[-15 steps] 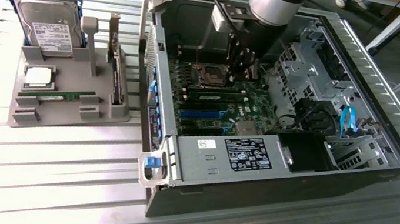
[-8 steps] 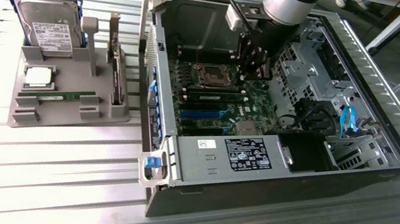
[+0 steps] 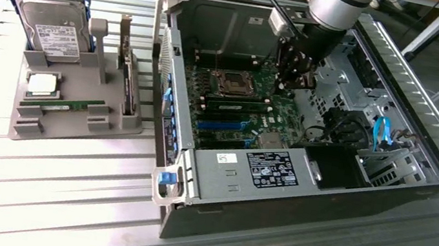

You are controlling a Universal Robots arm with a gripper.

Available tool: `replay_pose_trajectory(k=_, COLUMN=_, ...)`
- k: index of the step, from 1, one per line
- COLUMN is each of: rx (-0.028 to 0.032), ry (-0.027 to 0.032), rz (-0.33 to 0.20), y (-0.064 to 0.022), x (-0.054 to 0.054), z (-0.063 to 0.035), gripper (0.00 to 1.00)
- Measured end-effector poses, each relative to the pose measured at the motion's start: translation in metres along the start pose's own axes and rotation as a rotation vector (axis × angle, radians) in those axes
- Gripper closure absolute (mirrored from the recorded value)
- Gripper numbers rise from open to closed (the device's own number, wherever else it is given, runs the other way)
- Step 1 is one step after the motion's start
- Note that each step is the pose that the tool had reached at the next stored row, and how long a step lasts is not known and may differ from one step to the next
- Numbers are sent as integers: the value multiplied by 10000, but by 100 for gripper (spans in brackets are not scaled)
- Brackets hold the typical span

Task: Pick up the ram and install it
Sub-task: 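Insert the ram into the slot, then press down the ram until it locks into place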

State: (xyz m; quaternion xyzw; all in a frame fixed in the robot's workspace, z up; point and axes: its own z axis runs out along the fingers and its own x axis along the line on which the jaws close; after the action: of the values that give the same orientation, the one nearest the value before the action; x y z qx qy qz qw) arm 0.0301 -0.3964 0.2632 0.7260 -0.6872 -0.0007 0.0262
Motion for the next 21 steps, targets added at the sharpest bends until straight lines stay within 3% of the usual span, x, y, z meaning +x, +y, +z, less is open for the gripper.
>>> replay_pose_trajectory(k=2, rx=-96, ry=-1, rz=-4, y=-201, x=15, z=-7, gripper=91)
replay_pose_trajectory(k=4, rx=-155, ry=0, rz=-6, y=-331, x=22, z=-12, gripper=91)
replay_pose_trajectory(k=5, rx=-161, ry=2, rz=-6, y=-349, x=22, z=-12, gripper=91)
replay_pose_trajectory(k=18, rx=-162, ry=7, rz=-5, y=-344, x=23, z=-13, gripper=91)
replay_pose_trajectory(k=21, rx=-162, ry=7, rz=-5, y=-310, x=21, z=-12, gripper=91)
